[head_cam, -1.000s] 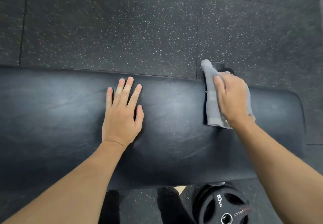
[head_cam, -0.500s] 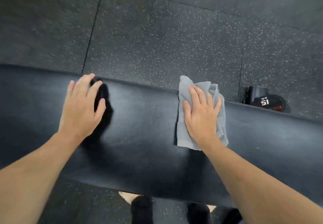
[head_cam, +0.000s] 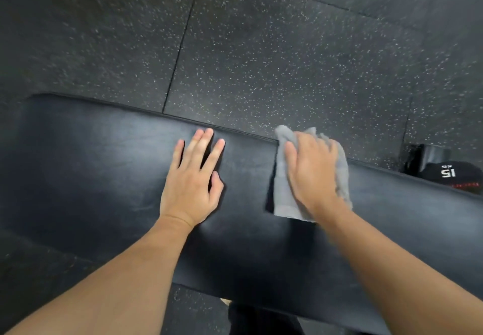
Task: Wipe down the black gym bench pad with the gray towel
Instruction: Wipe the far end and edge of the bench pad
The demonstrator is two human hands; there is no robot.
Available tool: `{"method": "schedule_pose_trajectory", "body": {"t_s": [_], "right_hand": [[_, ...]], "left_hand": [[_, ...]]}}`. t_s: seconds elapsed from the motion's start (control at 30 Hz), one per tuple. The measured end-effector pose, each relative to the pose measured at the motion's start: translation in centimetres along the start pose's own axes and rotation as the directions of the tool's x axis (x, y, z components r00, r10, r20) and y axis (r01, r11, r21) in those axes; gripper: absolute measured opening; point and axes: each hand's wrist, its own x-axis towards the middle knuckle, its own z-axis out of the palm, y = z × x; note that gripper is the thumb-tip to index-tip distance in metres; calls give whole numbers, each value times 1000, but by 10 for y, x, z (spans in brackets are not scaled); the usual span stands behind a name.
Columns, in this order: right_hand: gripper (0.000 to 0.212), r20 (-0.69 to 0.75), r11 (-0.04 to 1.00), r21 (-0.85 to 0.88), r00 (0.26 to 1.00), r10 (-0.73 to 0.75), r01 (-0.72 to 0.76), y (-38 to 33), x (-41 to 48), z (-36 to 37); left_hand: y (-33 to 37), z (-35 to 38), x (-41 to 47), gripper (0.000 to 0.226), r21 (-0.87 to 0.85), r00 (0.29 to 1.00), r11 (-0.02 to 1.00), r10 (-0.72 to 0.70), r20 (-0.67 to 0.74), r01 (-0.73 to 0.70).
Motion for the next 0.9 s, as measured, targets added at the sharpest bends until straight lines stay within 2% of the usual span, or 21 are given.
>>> {"method": "schedule_pose_trajectory", "body": {"t_s": [0.03,0.13,0.2,0.23,0.3,0.37,0.47,0.57,0.8,0.9], "right_hand": [[45,9,997,24,997,-73,73,-36,9,4],[23,-22,960,69,963,-269,270,-111,33,12],[31,114,952,55,945,-307,303,-120,42,11],[37,162,955,66,942,-295,288,-114,43,9],[41,153,952,85,940,-304,294,-90,37,6],[41,65,952,75,951,-301,296,-58,27,4],[39,-60,972,81,974,-217,221,-2,8,-3],[43,-81,981,93,983,-163,170,33,-14,0],[56,-86,953,301,996,-13,38,22,-31,7],[56,-92,954,292,995,-48,73,-8,-51,15]], "left_hand": [[0,-1,1,62,-1,1000,1000,0,1,0],[1,1,1,66,-26,1000,999,-24,2,24],[1,1,1,68,-47,999,998,-52,2,52],[2,0,1,68,-49,999,997,-53,-1,53],[2,0,0,66,-53,999,998,-40,-6,39],[2,-1,1,65,-65,999,997,-32,-14,31],[2,-1,2,65,-55,999,998,-36,-14,35],[0,-1,1,64,-46,999,998,-34,-5,34],[-3,2,1,62,-34,1000,999,-10,-5,10],[-5,-2,1,59,-82,1000,997,12,4,-12]]}}
